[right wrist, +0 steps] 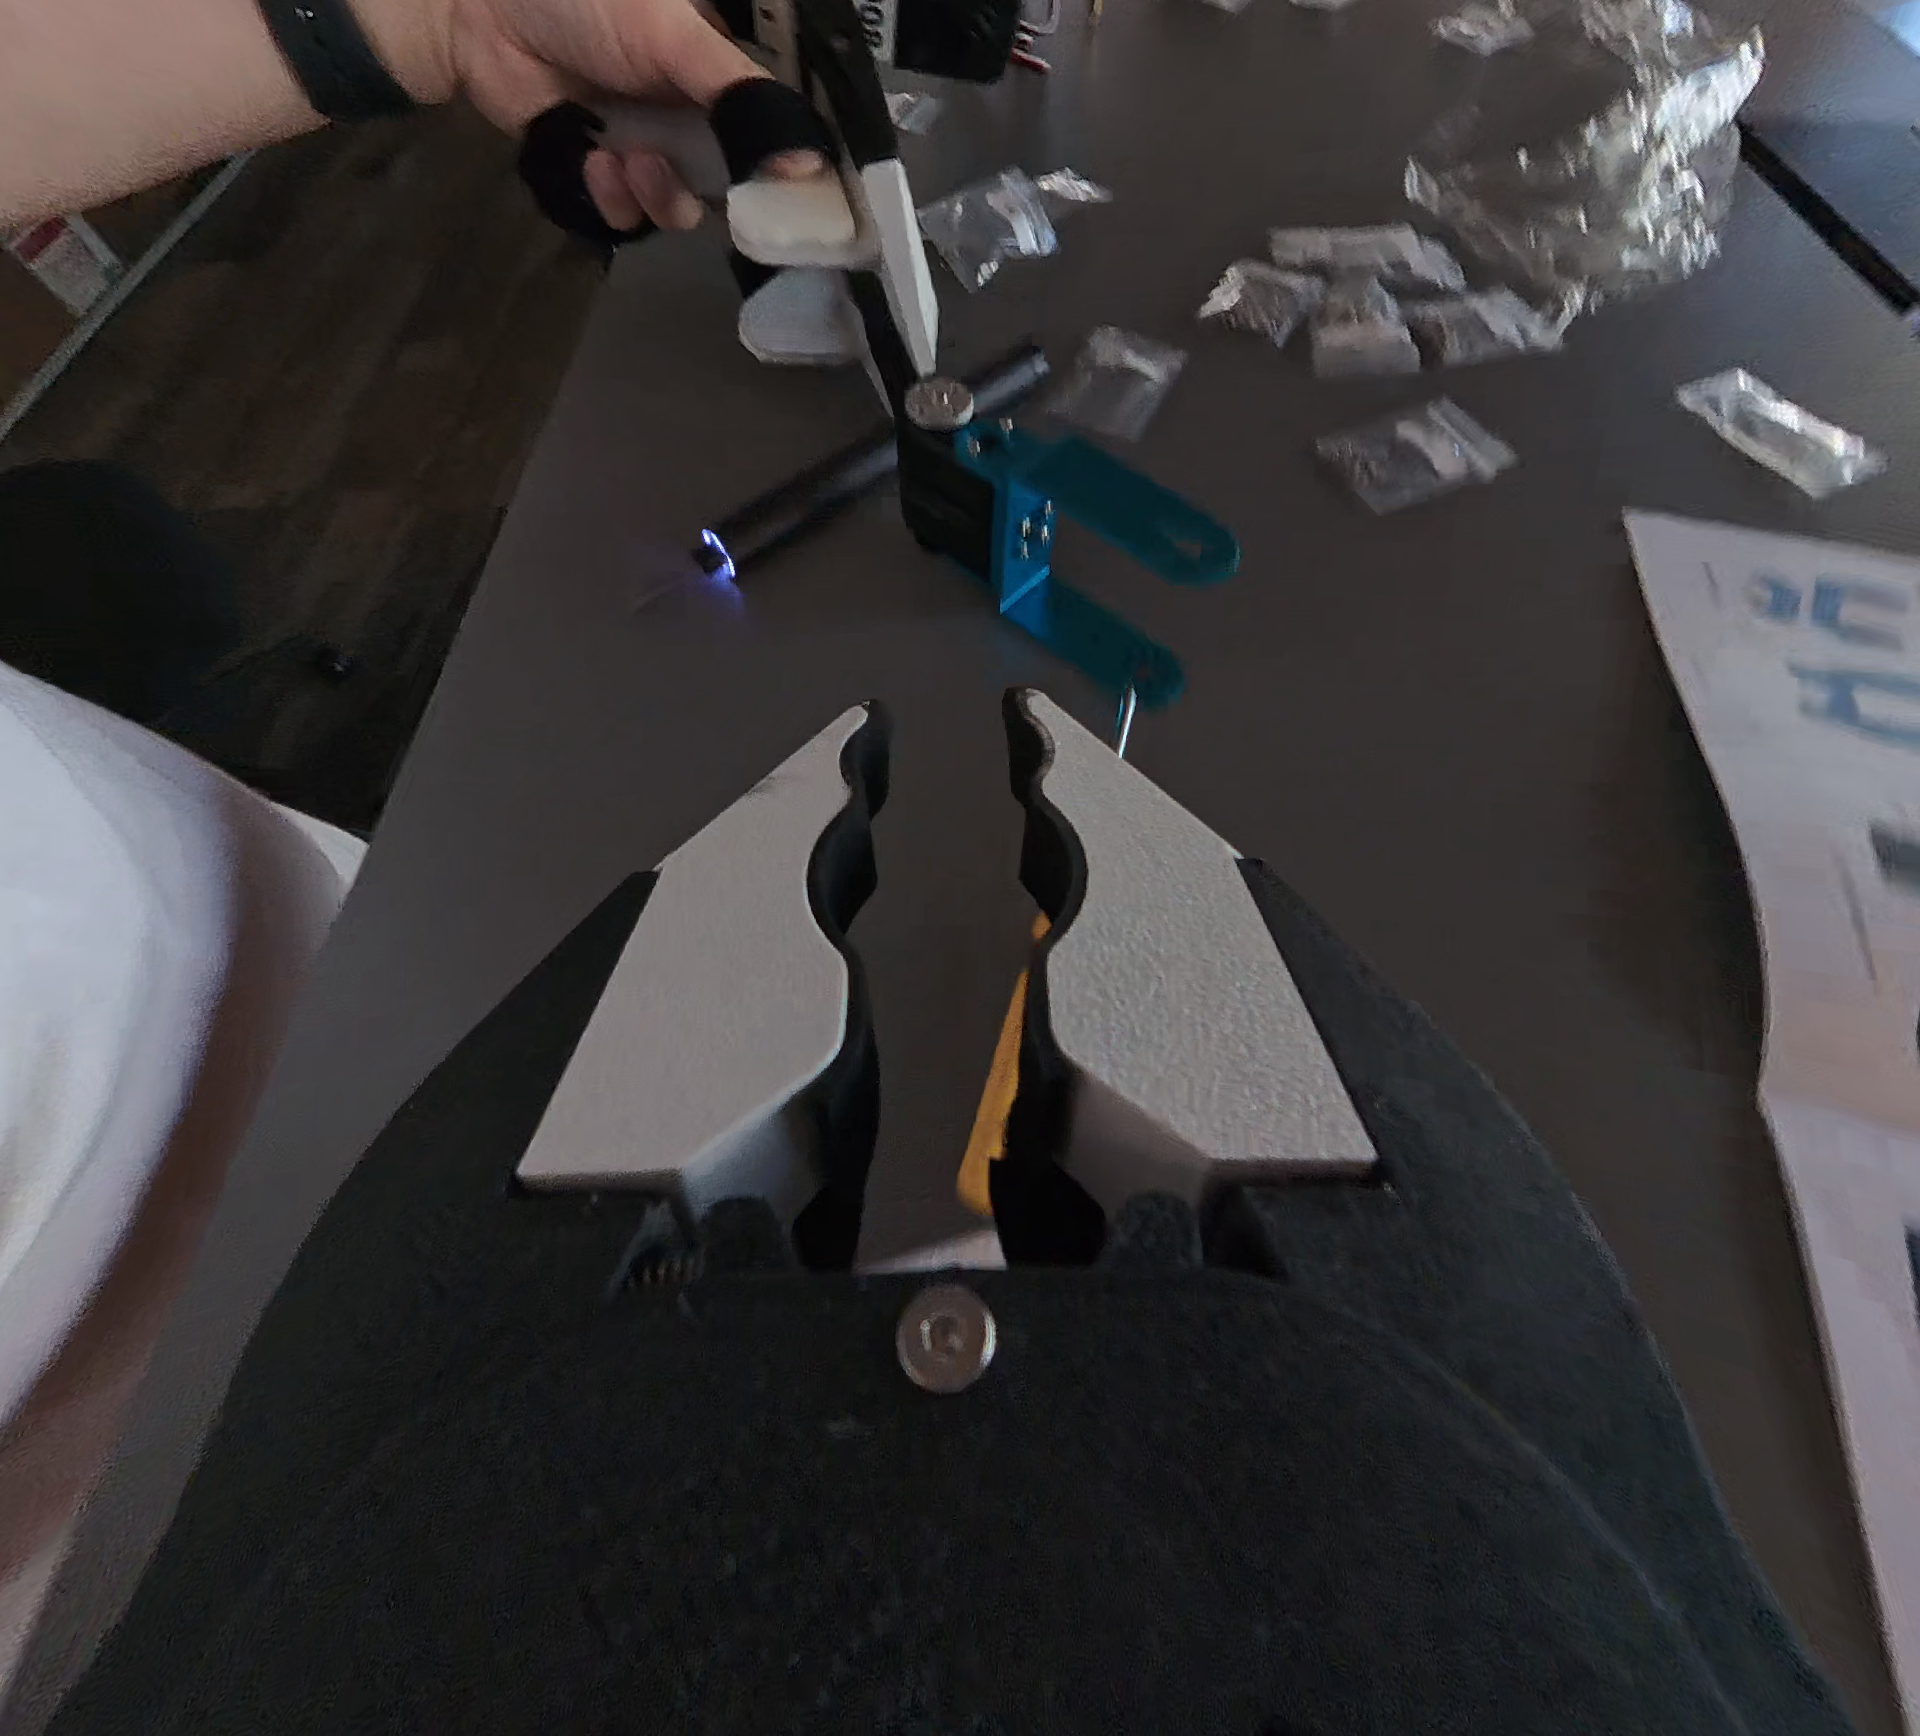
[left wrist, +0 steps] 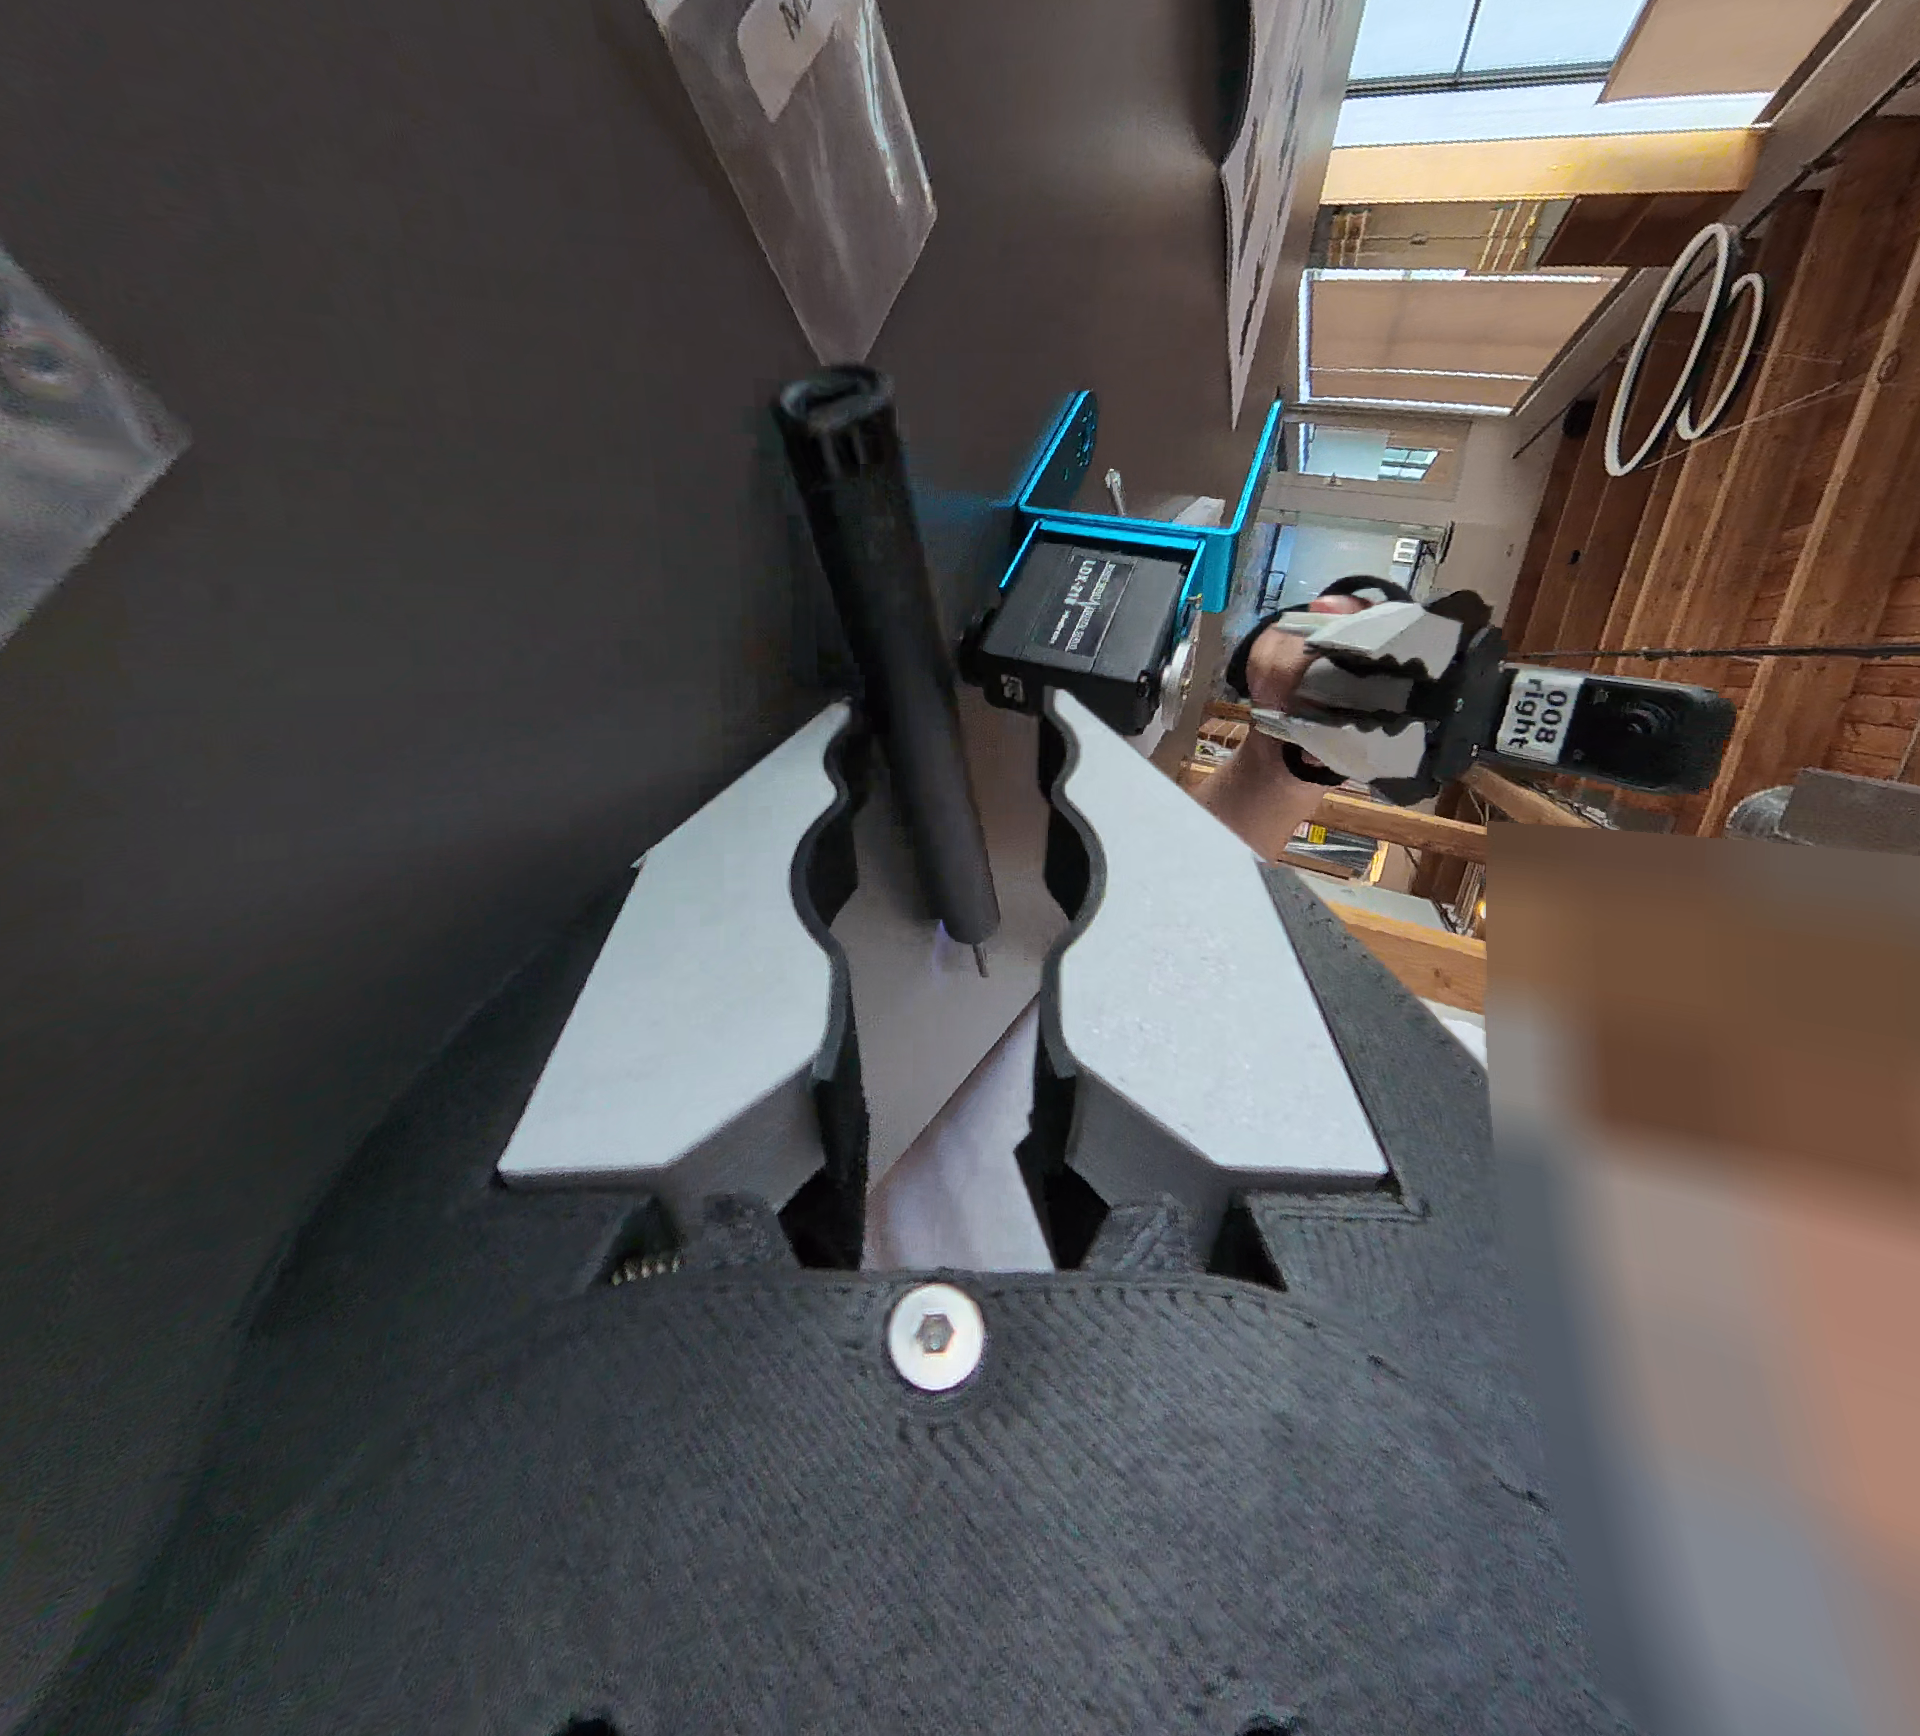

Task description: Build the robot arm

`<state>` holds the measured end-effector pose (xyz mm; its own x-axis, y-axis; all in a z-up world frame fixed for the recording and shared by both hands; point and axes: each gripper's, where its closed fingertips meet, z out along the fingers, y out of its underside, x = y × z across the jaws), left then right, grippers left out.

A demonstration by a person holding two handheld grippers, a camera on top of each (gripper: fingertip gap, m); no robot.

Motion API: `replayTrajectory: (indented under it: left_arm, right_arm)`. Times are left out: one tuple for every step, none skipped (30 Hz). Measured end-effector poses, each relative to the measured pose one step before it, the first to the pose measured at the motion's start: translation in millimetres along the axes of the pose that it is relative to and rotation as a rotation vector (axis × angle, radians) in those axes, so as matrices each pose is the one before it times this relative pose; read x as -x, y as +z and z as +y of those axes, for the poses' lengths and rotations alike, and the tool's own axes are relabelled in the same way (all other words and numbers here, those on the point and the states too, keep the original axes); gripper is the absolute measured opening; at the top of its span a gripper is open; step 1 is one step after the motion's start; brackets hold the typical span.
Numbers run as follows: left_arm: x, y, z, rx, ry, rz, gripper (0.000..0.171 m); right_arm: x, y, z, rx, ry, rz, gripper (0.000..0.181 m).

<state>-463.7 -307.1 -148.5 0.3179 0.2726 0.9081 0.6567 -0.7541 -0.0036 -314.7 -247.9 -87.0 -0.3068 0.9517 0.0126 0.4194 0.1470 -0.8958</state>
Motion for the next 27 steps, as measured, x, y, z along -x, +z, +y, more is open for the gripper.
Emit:
replayTrajectory:
  left_arm:
    - [-1.91,0.13,-1.41,-0.00516,0.0046,0.0158,0.028]
    - [-1.3,-0.03,-0.98,-0.00275,0.0005,0.0157,0.027]
    - [0.19,-0.03,-0.03,-0.00066,-0.0039,0.0086,0.027]
    - [-0.27,-0.39,-0.27,-0.00396,0.0023,0.0112,0.027]
    - [-1.92,-1.67,-1.78,-0.01937,0.0068,0.0185,0.025]
    - [-1.94,-3.15,-3.01,-0.03529,0.0139,0.0114,0.022]
    - [-1.66,-3.67,-2.35,-0.03418,0.0302,-0.0046,0.022]
    - [-2.18,-3.96,-1.42,-0.02798,0.0516,-0.0161,0.02]
    - [1.02,-4.29,-1.84,-0.02808,0.07,-0.0526,0.021]
    - [-1.78,-3.0,-2.67,-0.02559,0.115,-0.0555,0.025]
    - [-6.88,-0.86,-2.61,-0.01837,0.1434,-0.0356,0.027]
    - [-9.88,1.37,-2.45,-0.01382,0.1408,-0.0205,0.033]
    - [-13.8,3.15,-3.23,-0.01509,0.134,0.0065,0.041]
    - [-14.66,4.58,-3.42,-0.01245,0.1169,0.0217,0.046]
    - [-11.13,5.14,-3.46,-0.00893,0.0981,0.0136,0.048]
    - [-9.12,6.05,-2.04,-0.00032,0.0866,0.016,0.052]
    - [-4.34,6.64,0.56,0.01693,0.0664,0.0026,0.052]
    - [1.29,6.54,3.05,0.03224,0.0515,-0.0167,0.054]
    - [-1.46,6.53,3.96,0.03653,0.0407,0.0098,0.057]
    - [0.2,6.07,3.44,0.03159,0.0179,0.0084,0.056]
    - [1.64,5.67,2.52,0.02214,0.0026,0.0052,0.057]
    - [0.38,5.06,1.5,0.0111,0.0058,0.013,0.055]
    - [1.92,4.26,1.99,0.00965,0.0077,0.0025,0.051]
    - [2.57,3.73,2.72,0.01345,0.009,-0.0028,0.047]
    - [2.16,3.17,3.12,0.01762,0.009,-0.0044,0.044]
    - [1.7,2.51,2.3,0.01213,0.0081,-0.0049,0.042]
    - [0.0,1.75,1.26,0.00506,0.0075,0.0022,0.04]
  right_arm:
    - [-1.56,9.02,-5.11,-0.0017,-0.0354,-0.0081,0.024]
    - [-2.44,8.57,-4.5,0.0015,-0.0334,-0.0058,0.025]
    - [-3.45,7.78,-5.08,-0.0037,-0.0341,-0.0029,0.026]
    - [-3.4,7.13,-5.18,-0.0065,-0.034,-0.0045,0.028]
    - [-3.62,6.69,-3.97,-0.0021,-0.0322,-0.0074,0.031]
    - [-3.29,6.39,-3.36,0.0037,-0.0264,-0.0115,0.037]
    - [-2.01,6.13,-2.94,0.0062,-0.0286,-0.0183,0.045]
    - [-1.39,5.85,-1.42,0.0141,-0.0348,-0.0201,0.049]
    - [-0.96,6.0,1.01,0.026,-0.0449,-0.0209,0.05]
    - [-1.0,6.04,2.3,0.0311,-0.0529,-0.0177,0.051]
    - [-1.19,6.44,2.73,0.0303,-0.0535,-0.0152,0.051]
    - [-0.75,6.81,3.33,0.0337,-0.0425,-0.0182,0.051]
    - [-0.01,6.57,3.13,0.0344,-0.0316,-0.0242,0.051]
    - [0.0,5.9,2.29,0.0294,-0.0263,-0.0235,0.051]
    - [0.27,4.89,1.93,0.0269,-0.0212,-0.0247,0.051]
    - [0.39,3.77,2.05,0.0259,-0.0152,-0.0248,0.052]
    - [0.27,2.58,1.75,0.0211,-0.0098,-0.0222,0.051]
    - [-0.23,1.74,1.36,0.015,-0.0022,-0.0168,0.051]
    - [-0.63,0.97,0.87,0.0092,0.0051,-0.0126,0.051]
    - [0.05,0.32,0.11,0.0023,0.0099,-0.0136,0.05]
    - [0.86,-0.25,-0.8,-0.0063,0.0134,-0.0165,0.049]
    - [0.59,-0.44,-1.19,-0.0116,0.0139,-0.0127,0.047]
    - [-0.36,-0.48,-0.65,-0.01,0.0137,-0.0058,0.045]
    - [-0.48,-0.5,0.18,-0.0052,0.0127,-0.0043,0.043]
    - [0.25,-0.11,0.95,-0.0001,0.0108,-0.0076,0.04]
    - [0.05,-0.1,1.29,0.0031,0.0093,-0.0043,0.038]
    - [-0.71,-0.03,1.18,0.002,0.0053,0.0017,0.037]
